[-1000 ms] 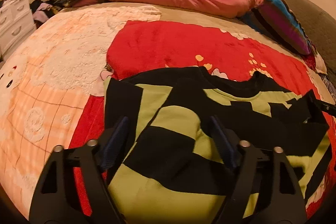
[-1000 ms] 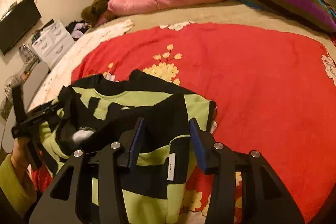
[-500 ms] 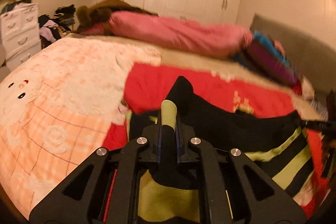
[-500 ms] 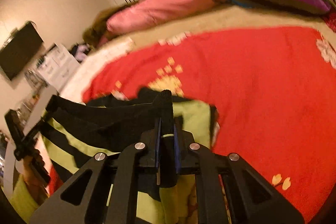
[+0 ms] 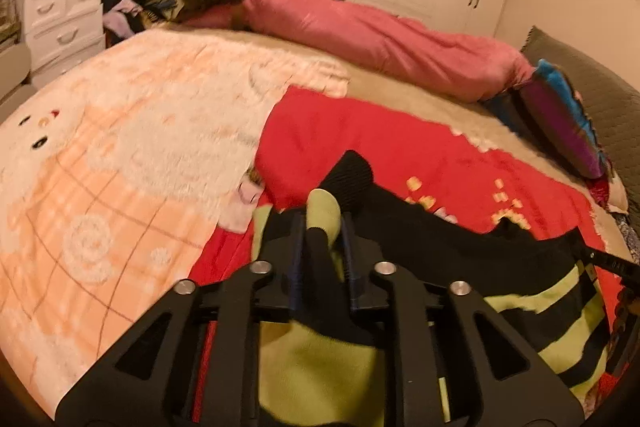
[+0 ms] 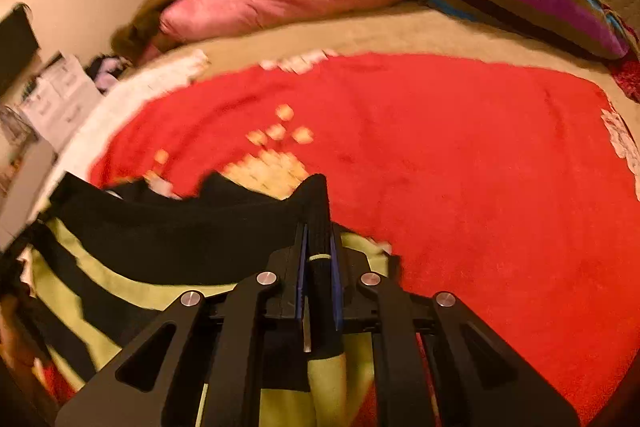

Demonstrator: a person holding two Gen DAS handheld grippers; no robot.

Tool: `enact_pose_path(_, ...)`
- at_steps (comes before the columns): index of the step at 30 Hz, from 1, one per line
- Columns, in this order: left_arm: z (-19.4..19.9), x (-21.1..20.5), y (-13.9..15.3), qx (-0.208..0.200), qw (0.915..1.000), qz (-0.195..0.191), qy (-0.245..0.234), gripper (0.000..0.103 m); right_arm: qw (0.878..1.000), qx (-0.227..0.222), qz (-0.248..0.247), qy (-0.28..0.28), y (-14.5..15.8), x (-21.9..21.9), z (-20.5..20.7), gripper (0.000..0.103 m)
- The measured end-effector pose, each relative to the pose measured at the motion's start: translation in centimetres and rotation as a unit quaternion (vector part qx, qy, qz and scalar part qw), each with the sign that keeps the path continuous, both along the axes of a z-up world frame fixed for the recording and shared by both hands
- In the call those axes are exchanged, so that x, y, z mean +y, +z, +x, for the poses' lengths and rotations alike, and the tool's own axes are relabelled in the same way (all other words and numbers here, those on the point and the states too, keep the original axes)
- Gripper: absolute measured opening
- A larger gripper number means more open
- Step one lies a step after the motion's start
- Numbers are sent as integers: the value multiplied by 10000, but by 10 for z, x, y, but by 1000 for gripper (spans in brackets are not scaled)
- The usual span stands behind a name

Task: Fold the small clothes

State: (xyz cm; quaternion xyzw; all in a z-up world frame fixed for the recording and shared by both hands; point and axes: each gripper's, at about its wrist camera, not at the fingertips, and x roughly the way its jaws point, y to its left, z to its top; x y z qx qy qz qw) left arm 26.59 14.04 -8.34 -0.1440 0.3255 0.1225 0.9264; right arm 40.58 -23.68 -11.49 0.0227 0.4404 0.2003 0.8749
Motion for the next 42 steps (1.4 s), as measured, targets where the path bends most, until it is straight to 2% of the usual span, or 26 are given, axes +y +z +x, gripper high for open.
enact_pose_path(1,-1,2,-4,32,10000,-22,4,23,10000,42,-21,-28,-5,-1,0,9)
enact_pose_path(3,-5,5,-9,44,10000,10,51,39,9998,128,-84,-108,-15,-3,1,9)
enact_pose_path(6,-14,10,-8,-8,9999,-49,92,48,9995,214,-10,-252,-22,-7,2,9)
enact_pose_path(10,-34,8,6,-121,9996,242,124,62,9990,249,47,-377,-21,-10,1,12)
enact_pose_path(14,-50,11,22,-276,9987,372,212,70,9978,57,330,-577,-1,-29,-17,22)
enact_pose_path(15,-54,13,25,-287,9988,316,242,71,9980,-22,341,-536,4,-32,-23,28)
enact_pose_path(16,-57,15,26,-285,9989,252,264,71,9983,-88,249,-525,8,-33,-29,37)
enact_pose_path(17,-60,17,26,-266,9991,184,286,71,9987,-209,72,-456,13,-32,-36,44)
enact_pose_path(20,-69,21,19,49,9988,149,454,71,9987,-457,-204,21,24,-15,-46,46)
enact_pose_path(21,-72,20,17,128,9987,139,481,71,9984,-485,-170,251,28,-5,-47,47)
enact_pose_path(22,-76,21,14,237,9983,117,519,71,9979,-441,-103,465,30,4,-45,54)
enact_pose_path(24,-84,21,9,467,9972,33,585,71,9944,-368,-100,987,32,37,-43,55)
enact_pose_path(28,-93,20,-10,915,9946,-81,475,71,9820,-97,-494,1821,20,104,-33,55)
enact_pose_path(31,-95,22,-18,1014,9937,-210,420,71,9736,-30,-904,2097,8,139,-26,55)
enact_pose_path(33,-93,21,-23,1070,9933,-259,362,71,9652,62,-1356,2236,-6,157,-22,55)
enact_pose_path(34,-92,20,-27,1137,9927,-257,318,71,9612,133,-1429,2356,-12,161,-22,46)
enact_pose_path(36,-89,17,-31,1213,9921,-219,250,71,9541,212,-1465,2605,-16,166,-25,9)
enact_pose_path(39,-89,17,-31,1188,9924,-227,213,71,9560,46,-1398,2579,-4,164,-31,7)
enact_pose_path(40,-89,18,-32,1185,9924,-251,214,71,9602,-170,-1376,2424,6,159,-30,7)
enact_pose_path(42,-88,18,-33,1187,9924,-259,210,71,9675,-273,-1213,2204,16,151,-24,7)
